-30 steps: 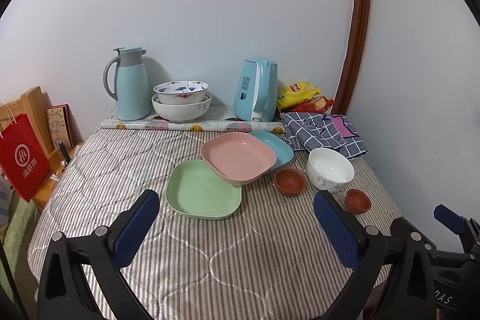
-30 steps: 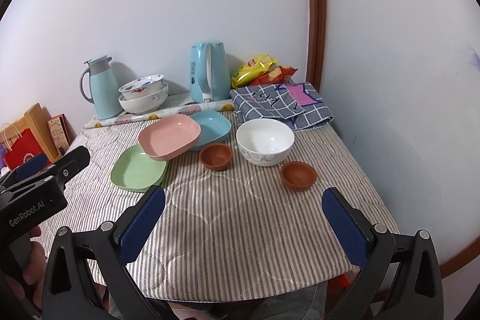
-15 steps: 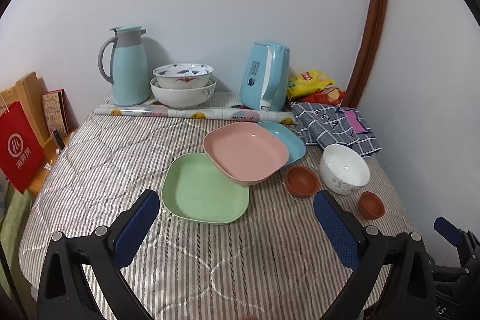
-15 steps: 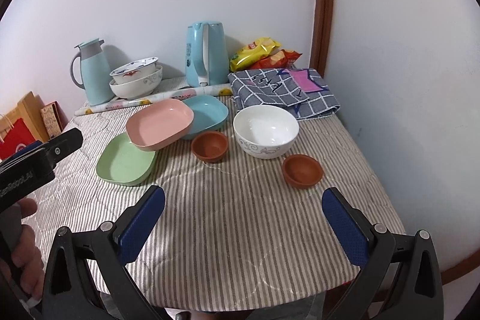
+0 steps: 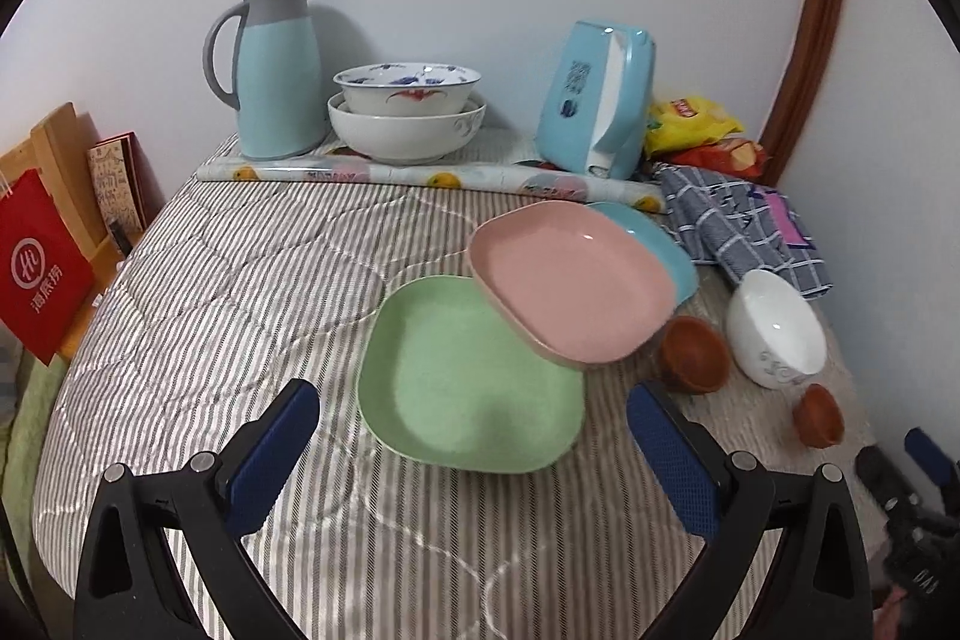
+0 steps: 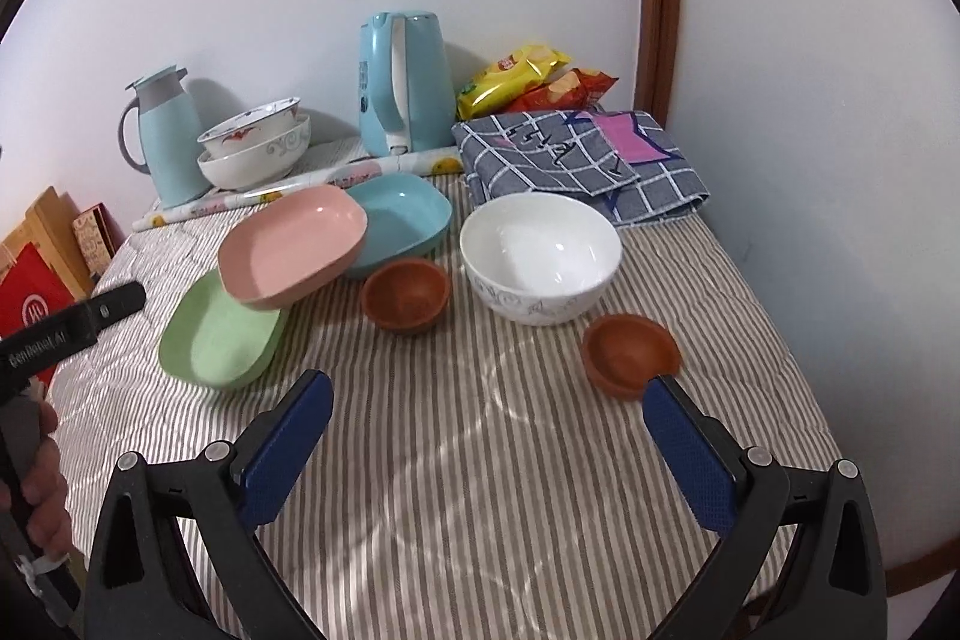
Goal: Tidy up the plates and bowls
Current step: 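Move both grippers to the pink plate and close them on its rim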
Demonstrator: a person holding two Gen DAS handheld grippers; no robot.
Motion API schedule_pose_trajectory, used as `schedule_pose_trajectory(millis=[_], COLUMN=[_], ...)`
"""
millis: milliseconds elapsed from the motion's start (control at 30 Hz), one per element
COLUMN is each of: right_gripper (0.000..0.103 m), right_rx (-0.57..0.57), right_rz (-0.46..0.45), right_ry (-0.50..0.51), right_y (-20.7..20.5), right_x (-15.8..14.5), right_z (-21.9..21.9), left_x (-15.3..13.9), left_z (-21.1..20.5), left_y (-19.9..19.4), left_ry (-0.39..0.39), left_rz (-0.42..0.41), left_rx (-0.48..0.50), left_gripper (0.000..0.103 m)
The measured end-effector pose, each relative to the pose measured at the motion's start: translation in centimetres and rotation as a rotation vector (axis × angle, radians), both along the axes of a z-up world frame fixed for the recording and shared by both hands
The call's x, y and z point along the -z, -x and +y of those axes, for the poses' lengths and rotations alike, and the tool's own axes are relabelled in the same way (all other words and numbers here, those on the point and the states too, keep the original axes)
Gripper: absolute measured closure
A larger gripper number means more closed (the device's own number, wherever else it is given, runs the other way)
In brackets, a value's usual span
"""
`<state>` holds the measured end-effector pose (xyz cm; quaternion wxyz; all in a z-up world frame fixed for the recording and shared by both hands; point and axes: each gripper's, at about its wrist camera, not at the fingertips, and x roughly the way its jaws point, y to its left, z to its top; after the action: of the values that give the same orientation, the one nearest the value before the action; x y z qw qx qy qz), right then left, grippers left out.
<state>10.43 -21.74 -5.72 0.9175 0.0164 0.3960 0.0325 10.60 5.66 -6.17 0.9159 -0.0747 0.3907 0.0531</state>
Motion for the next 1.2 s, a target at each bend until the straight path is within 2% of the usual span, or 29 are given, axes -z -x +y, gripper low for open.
schedule_pose_trajectory(millis=[100,400,567,667,833,1000,1200], right_gripper=[0.005,0.026,0.04,0.043,0.057,0.063,0.065], right_rx=[-0.009,-0.061,-0.09,-0.117,-0.155,-0.183,-0.208], right_rz=[-0.005,0.012,0.035,0.042,0.079,0.109,0.147], right_ry=[-0.021,-0.029,-0.042,-0.042,-0.029,-0.03,-0.042], right_y=[-1.5,-6.4,-9.6,-11.1,-13.8,-15.7,-16.9], right_x=[-0.1,-0.2,0.4,0.9,2.3,3.5,4.7], right_z=[0.3,2.0,3.3,4.2,5.7,7.1,8.3], left_x=[0.5,1.1,1.6,2.0,2.9,3.7,4.6], left_z=[0.2,1.2,1.6,1.8,2.2,2.1,1.5], left_y=[-1.0,-4.7,-6.9,-8.0,-10.3,-12.2,-13.9], left_ry=[0.0,-0.027,-0.019,-0.017,-0.004,0.003,0.01], left_rz=[0.01,0.025,0.041,0.042,0.068,0.087,0.107], left_rx=[-0.004,0.0,-0.002,-0.002,0.009,0.033,0.075], left_gripper=[0.001,0.009,0.019,0.022,0.039,0.049,0.062])
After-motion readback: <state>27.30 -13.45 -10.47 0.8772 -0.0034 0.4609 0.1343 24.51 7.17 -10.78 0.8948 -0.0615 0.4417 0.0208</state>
